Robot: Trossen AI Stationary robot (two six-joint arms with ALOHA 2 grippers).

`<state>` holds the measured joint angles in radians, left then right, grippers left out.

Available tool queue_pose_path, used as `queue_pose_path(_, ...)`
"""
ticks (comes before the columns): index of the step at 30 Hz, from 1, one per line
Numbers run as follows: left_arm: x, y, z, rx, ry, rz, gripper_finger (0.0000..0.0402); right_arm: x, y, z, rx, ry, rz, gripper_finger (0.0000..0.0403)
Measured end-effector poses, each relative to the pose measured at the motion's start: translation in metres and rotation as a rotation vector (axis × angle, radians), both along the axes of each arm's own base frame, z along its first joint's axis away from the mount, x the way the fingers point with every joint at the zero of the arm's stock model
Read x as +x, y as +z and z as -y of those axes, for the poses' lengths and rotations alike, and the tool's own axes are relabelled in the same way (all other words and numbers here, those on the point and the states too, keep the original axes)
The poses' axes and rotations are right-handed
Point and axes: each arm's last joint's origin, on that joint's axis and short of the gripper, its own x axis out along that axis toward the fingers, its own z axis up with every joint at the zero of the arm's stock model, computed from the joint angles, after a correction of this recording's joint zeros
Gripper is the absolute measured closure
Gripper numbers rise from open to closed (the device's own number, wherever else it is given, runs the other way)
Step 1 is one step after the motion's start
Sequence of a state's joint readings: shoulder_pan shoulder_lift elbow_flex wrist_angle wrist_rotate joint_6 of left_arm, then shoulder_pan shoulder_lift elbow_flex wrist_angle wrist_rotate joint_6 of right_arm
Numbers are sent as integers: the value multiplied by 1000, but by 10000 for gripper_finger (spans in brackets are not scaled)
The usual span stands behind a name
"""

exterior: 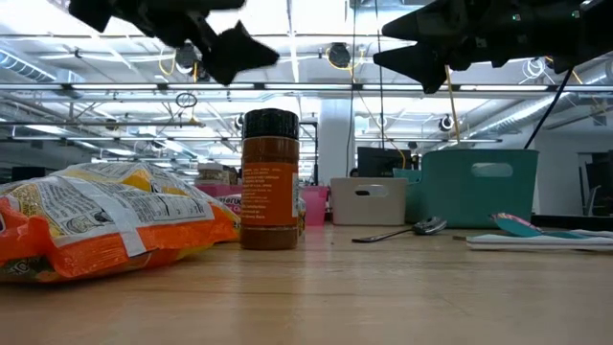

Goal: Pick & Place Food Item
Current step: Put the orange seasoning bottle into the red bin

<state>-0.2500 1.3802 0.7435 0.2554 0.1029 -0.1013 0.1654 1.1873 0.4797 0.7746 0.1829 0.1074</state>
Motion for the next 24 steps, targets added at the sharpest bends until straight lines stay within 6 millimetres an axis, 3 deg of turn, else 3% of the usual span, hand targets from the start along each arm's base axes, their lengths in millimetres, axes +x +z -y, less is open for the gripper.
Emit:
queue_pose_path(12,22,-46,6,132,58,-129,62,0,1,0,4,1,7,147)
queue_pose_path(24,24,-52,5,148,90,-142,62,0,0,0,1,1,2,147)
